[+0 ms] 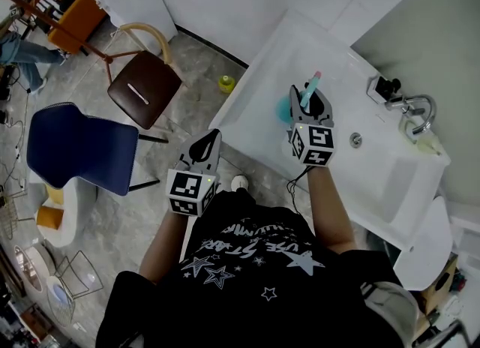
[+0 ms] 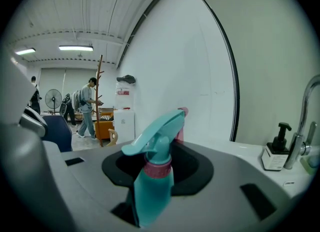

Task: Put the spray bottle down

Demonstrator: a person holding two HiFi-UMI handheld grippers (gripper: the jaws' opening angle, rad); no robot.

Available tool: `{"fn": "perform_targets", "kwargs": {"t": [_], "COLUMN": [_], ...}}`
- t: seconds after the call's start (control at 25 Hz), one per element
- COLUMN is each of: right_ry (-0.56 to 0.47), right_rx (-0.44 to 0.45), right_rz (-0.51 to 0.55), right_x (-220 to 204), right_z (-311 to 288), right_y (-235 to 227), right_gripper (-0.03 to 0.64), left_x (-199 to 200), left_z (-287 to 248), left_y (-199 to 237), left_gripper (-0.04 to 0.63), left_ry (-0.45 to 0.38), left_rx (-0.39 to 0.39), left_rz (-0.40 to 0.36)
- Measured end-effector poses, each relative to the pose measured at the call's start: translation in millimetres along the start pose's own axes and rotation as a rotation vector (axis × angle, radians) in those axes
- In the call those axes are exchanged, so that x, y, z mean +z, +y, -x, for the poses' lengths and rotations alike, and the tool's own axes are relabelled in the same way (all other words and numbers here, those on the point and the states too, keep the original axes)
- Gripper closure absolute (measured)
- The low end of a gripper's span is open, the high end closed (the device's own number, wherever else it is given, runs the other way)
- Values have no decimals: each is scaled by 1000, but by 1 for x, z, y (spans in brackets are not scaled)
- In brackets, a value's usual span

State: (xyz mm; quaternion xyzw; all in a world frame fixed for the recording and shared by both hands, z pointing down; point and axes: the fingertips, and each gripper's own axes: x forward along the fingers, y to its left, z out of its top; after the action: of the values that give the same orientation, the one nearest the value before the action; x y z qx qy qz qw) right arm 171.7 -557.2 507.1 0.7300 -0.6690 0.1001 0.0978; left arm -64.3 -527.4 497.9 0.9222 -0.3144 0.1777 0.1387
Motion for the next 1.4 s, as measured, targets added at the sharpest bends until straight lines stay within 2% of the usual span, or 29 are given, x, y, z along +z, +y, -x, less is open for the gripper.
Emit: {"fn": "perform_targets", "kwargs": {"t": [0.32,0.52,0.76,1.0,1.2,1.4], "right_ry": [-4,54,71,49,30,0], "right_rx": [5,44,88,124,166,220], "right_rz": [-14,12,14,11,28,37], "right_x": [-4,-15,-24,-22,-15,-11], "right_z": [2,6,33,85,141,203], "right_y": [4,9,10,2,-4,-16], "right_gripper": [457,374,353,353,354,422], "left_x": [-1,2,2,0,-9,-18], "left_z": [-1,5,17,45,81,111], "left_y": [-5,-12,-31,-74,-116,-171], "left_gripper": [580,580,580,580,580,580], "left_ry": [0,-10,-25,-58,-89,-115], "left_rx": [0,8,38,75,125,163], "left_rz": [1,-16,-9,-15,8,-1]}}
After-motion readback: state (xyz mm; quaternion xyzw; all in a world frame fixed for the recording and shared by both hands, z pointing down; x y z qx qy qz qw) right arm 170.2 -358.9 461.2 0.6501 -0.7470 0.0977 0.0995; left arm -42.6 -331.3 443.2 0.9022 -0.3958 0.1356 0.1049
